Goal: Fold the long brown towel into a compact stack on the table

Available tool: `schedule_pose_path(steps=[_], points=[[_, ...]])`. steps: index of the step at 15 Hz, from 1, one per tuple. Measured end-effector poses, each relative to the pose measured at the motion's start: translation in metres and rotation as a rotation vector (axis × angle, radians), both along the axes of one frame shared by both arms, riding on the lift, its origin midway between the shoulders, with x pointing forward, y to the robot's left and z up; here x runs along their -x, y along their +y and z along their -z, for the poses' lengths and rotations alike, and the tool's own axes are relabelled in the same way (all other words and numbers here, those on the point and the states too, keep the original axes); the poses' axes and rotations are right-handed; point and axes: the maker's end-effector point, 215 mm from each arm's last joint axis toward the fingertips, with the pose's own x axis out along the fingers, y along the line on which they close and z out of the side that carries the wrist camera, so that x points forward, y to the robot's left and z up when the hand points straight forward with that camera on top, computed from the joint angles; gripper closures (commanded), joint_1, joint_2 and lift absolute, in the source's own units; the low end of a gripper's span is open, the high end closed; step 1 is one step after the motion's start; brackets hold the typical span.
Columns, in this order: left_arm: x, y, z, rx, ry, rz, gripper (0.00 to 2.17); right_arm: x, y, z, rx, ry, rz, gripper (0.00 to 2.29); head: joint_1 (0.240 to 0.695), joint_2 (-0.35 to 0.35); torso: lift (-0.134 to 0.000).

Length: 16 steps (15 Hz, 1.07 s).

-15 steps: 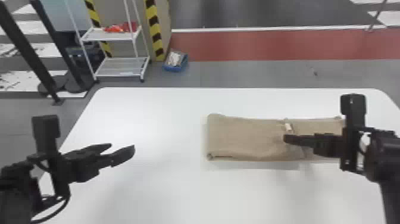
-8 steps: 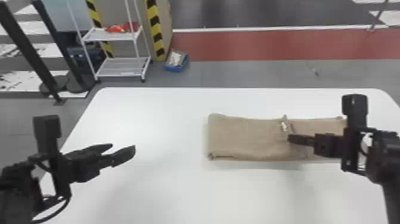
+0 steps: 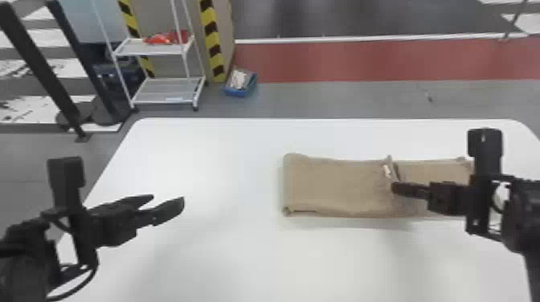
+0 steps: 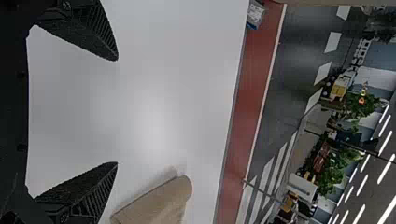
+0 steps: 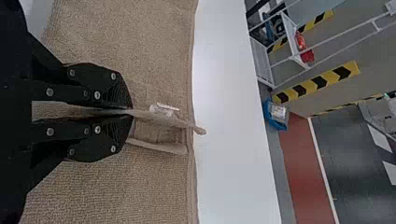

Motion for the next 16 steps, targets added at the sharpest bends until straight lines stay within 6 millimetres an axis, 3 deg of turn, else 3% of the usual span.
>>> schedule_pose_path(steps=[4,5,6,8,16], points=[[0.0,0.001,0.0,-0.002,-0.002,0.0,0.09,0.008,0.0,-0.008,0.011,-0.015,0.001,0.99,0.695,0.095,-0.124],[0.0,0.001,0.0,-0.003,-0.004,0.0,0.09,0.009,-0.002,-0.008,0.02,-0.013,0.005,0.94,0.695,0.093,-0.124],[0.001,0.001,0.0,-0.003,-0.006,0.001,0.09,0.009,-0.005,-0.006,0.028,-0.008,0.01,0.71,0.695,0.091,-0.124],[0.001,0.001,0.001,-0.001,-0.005,0.004,0.09,0.007,-0.009,-0.003,0.042,-0.001,0.02,0.6,0.695,0.083,-0.124],[0.001,0.0,0.001,-0.001,-0.006,0.007,0.09,-0.006,-0.02,0.002,0.071,0.02,0.04,0.59,0.695,0.068,-0.124]])
